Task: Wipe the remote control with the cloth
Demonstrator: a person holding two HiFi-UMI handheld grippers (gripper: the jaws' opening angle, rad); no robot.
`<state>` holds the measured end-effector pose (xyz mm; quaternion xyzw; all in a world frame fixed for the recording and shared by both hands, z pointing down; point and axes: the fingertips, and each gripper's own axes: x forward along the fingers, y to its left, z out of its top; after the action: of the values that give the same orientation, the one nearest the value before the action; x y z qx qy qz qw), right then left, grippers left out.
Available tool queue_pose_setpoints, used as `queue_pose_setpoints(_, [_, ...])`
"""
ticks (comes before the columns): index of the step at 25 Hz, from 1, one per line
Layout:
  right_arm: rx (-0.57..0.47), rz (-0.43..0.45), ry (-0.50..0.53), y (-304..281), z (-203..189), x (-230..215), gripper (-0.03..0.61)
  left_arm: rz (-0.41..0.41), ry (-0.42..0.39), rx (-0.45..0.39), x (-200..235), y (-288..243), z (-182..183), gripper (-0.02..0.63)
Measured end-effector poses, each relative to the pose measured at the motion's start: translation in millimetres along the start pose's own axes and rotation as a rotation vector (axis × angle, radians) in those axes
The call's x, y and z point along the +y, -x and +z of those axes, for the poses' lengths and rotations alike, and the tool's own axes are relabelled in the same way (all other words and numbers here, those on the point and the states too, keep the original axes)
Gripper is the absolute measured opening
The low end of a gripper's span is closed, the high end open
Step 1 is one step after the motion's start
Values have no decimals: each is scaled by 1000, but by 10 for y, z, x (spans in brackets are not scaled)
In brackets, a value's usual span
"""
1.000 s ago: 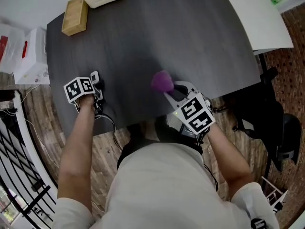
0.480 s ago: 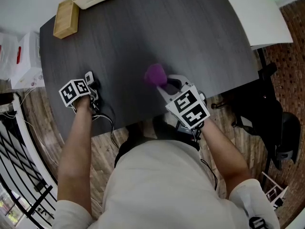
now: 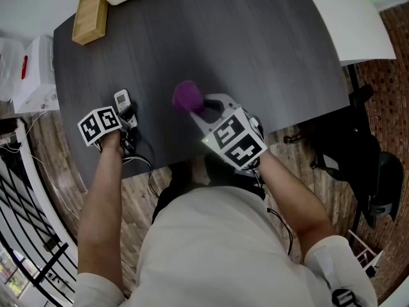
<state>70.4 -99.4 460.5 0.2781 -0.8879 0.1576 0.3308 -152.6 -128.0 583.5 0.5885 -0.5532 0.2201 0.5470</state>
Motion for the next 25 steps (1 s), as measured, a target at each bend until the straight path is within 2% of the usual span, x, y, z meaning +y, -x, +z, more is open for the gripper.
queue_pose_setpoints(9, [6,-6,9,-45,2,180,97,-99,-32,-27,-58,76,-25,253])
queue_pose_setpoints(20, [17,-80,-4,43,-14,375,97,-201,-67,-55,112,336,-124,253])
queue_pose_setpoints(23, [14,-100,-19,62,-10,452,97,-247,-82,-71,140,477,-185,253])
queue_pose_setpoints(25, [5,-121,-40,77,11,496,97,-310,-84,-96,113,615,-234,253])
